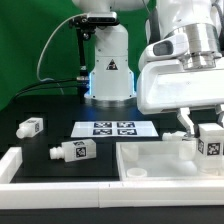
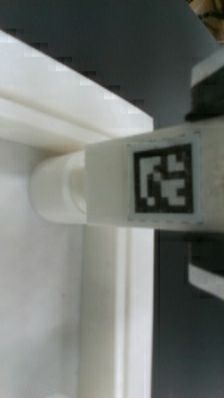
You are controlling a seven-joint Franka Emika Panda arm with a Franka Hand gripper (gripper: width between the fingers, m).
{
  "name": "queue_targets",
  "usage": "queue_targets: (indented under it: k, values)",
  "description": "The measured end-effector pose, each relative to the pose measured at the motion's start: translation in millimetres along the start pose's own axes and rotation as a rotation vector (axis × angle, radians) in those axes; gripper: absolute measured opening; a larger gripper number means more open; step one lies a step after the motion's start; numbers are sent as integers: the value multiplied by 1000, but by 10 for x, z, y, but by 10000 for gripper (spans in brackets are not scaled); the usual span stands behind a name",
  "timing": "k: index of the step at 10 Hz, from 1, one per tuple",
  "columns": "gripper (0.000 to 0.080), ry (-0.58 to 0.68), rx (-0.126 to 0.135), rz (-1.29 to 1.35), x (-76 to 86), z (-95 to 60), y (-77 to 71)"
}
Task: Assemble one leg
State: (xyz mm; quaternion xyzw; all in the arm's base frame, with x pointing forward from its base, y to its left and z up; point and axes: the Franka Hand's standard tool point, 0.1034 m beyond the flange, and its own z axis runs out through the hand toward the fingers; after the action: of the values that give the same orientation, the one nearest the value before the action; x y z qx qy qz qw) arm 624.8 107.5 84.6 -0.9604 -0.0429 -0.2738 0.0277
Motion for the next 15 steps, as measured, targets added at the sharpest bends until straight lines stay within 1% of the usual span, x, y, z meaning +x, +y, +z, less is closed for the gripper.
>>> queue_targets:
  k: [4, 5, 6, 7, 8, 9, 10, 11, 13, 14, 15]
  values:
    - [287, 15, -1, -5, 4, 5, -23]
    - [437, 15, -1, -5, 3, 6, -22]
    - [567, 9, 0, -5, -4, 10, -24]
    - [632, -4, 2, -5, -10, 16, -31]
    - [632, -7, 2, -4, -5, 17, -27]
    - [645, -49, 10, -1, 27, 29, -31]
    - [645, -155, 25, 9, 87, 30, -25]
    - [648, -215, 31, 23, 157, 34, 4]
    - [648, -396, 44, 69, 144, 45, 68]
    - [648, -496, 51, 106, 126, 34, 53]
    - [648, -545, 51, 140, 129, 58, 8]
